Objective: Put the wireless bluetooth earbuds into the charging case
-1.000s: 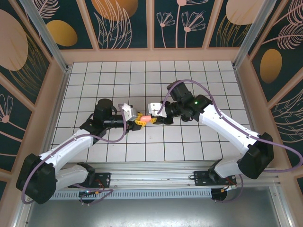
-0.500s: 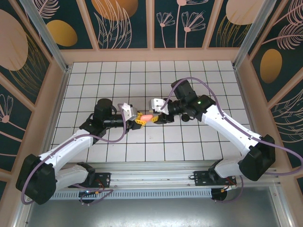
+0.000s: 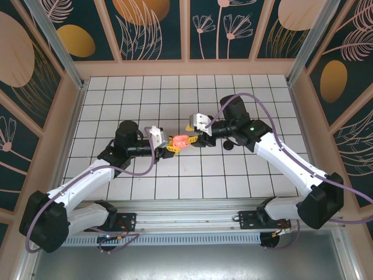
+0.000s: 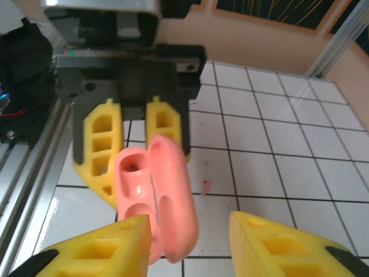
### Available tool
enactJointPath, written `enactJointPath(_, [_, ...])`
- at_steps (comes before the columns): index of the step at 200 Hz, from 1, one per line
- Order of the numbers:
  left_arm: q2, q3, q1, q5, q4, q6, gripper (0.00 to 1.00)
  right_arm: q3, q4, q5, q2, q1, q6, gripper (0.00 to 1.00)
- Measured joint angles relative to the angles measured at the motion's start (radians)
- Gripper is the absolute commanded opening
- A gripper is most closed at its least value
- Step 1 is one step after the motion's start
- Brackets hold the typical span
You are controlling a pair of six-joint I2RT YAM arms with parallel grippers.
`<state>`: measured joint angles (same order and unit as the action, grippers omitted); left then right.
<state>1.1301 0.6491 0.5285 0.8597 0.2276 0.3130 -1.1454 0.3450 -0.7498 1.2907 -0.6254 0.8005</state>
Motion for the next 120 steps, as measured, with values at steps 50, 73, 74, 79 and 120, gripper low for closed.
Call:
enactJointPath(50, [0.000, 0.000, 0.002, 0.021, 0.002, -0.005, 0.20, 0.022, -0.045, 0.000, -0.002, 0.005, -0.030, 0.40])
enactJointPath(73, [0.000, -0.005, 0.002, 0.021, 0.029, -0.031, 0.21, 0.030, -0.057, -0.002, -0.003, 0.006, -0.045, 0.41])
enactJointPath(74, [0.000, -0.006, 0.002, 0.021, 0.035, -0.033, 0.21, 0.031, -0.058, -0.003, -0.003, 0.006, -0.047, 0.41])
enactJointPath(79, [0.000, -0.012, 0.002, 0.019, 0.051, -0.043, 0.20, 0.032, -0.061, -0.006, -0.003, 0.007, -0.049, 0.41])
enactJointPath(120, [-0.002, -0.105, 0.002, -0.014, 0.209, -0.154, 0.20, 0.082, -0.123, -0.061, -0.040, 0.042, -0.115, 0.42])
